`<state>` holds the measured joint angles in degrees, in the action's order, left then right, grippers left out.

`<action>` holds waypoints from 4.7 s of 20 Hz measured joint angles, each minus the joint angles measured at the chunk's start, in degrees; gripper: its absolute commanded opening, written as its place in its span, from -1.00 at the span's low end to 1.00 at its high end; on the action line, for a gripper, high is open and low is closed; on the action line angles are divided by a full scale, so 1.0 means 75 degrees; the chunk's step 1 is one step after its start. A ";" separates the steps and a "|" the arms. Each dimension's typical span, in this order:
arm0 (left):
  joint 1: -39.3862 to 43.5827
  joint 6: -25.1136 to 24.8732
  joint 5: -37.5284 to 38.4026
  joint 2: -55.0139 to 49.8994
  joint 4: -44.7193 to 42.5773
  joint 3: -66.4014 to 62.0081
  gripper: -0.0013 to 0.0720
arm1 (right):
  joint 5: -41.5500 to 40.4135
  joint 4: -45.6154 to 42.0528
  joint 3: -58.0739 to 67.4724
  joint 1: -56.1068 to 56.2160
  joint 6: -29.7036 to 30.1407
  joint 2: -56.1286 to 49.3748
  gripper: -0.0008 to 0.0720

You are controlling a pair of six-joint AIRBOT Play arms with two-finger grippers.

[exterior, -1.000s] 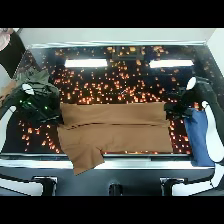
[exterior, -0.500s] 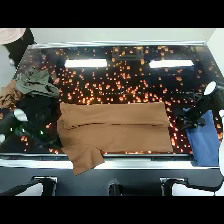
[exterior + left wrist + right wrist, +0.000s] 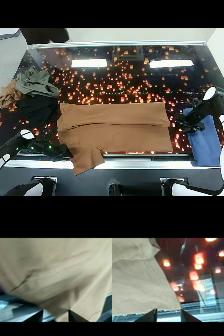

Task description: Fold the shirts.

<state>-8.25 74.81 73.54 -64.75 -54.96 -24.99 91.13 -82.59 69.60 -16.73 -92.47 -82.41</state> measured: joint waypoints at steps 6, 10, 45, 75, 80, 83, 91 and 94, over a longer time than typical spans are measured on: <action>0.0216 0.0216 -0.0603 0.0023 0.0149 0.0085 -0.89 | -0.0119 0.0003 -0.0717 0.0000 0.0114 0.0335 0.52; 0.0245 0.0216 -0.0662 0.0029 0.0178 0.0087 -0.89 | -0.0615 0.0015 -0.1955 -0.0009 0.0446 0.0638 0.52; 0.0256 0.0478 -0.1142 -0.1460 -0.0627 -0.5135 -0.90 | -0.3960 0.0959 0.0816 0.0976 0.0242 -0.0670 -0.85; 0.1032 0.0490 0.0242 -0.1918 -0.0067 -0.7329 0.47 | -0.1343 0.3162 0.2634 -0.0291 -0.0370 -0.3660 -0.22; 0.1789 0.0490 -0.0280 -0.1923 0.0111 -0.7329 -0.15 | -0.1781 0.3136 0.2632 0.0044 -0.0082 -0.3625 -0.86; 0.2468 0.0522 -0.0889 -0.2203 0.0149 -0.7329 -0.48 | -0.1795 0.3206 0.2661 0.0087 0.0463 -0.2908 -0.86; 0.4363 0.1454 -0.2410 -0.4226 0.1716 -0.7329 -0.76 | -0.1335 0.3643 0.2667 0.0909 0.1160 -0.0052 -0.86; 0.4689 0.1160 -0.2678 -0.4896 0.3054 -0.7329 -0.85 | -0.1279 0.3692 0.2669 0.1422 0.1215 0.0831 -0.86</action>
<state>26.92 83.50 53.45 -101.47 -32.05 -79.96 81.54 -54.89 89.62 -6.07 -83.35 -76.18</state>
